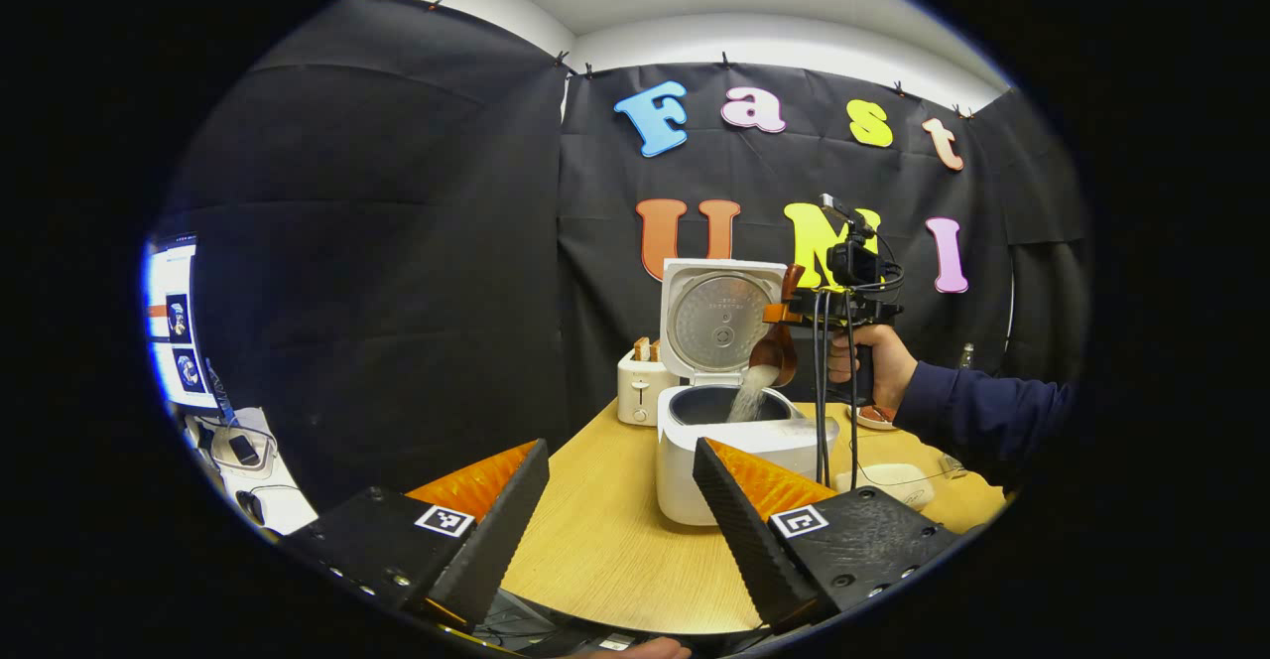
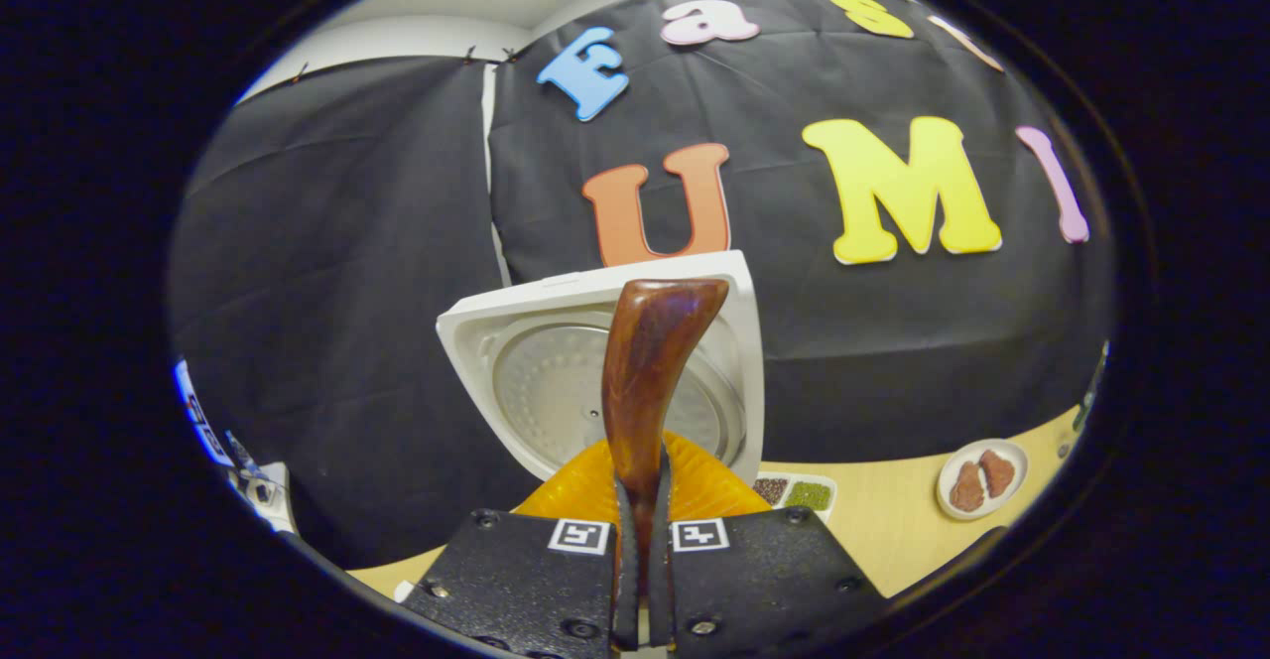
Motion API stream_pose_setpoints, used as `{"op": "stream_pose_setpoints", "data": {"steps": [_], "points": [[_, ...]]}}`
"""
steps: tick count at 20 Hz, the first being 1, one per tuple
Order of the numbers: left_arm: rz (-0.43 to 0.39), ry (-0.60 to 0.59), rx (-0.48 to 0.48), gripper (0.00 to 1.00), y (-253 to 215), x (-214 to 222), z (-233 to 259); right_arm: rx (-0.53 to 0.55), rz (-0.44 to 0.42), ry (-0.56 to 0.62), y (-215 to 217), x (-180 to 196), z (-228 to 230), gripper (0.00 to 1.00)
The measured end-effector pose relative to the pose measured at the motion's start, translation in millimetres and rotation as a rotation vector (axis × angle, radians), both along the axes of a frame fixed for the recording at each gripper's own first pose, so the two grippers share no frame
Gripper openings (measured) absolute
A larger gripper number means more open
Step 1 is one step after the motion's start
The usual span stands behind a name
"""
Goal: Close the left gripper, press the button to open the rice cooker; take a wooden spoon from the chopstick holder with the right hand, scoop a spoonful of rice and pour it into the rice cooker, then put the wooden spoon back into the chopstick holder.
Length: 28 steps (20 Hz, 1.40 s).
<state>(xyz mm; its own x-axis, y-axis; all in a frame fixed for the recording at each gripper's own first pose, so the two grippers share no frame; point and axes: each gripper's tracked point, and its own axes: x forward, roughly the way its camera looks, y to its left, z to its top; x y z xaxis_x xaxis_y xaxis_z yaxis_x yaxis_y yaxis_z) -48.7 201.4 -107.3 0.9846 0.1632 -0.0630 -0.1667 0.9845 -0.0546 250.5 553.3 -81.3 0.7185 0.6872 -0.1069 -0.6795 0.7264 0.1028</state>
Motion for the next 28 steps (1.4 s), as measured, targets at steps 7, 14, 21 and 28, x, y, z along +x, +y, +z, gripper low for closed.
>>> {"op": "stream_pose_setpoints", "data": {"steps": [7,14,21,28], "points": [[-0.001,0.014,-0.01,0.93,-5,-2,-5,-0.219,0.053,-0.349,10,-38,11,0.1],[-0.014,0.013,-0.004,0.93,-22,1,-2,-0.158,0.005,-0.257,-33,-41,22,0.09],[-0.054,0.008,-0.007,0.93,-54,17,1,-0.117,-0.127,-0.19,-137,-39,46,0.1],[-0.119,-0.009,0.007,0.93,-97,42,7,-0.068,-0.268,-0.098,-267,-39,55,0.11]]}}
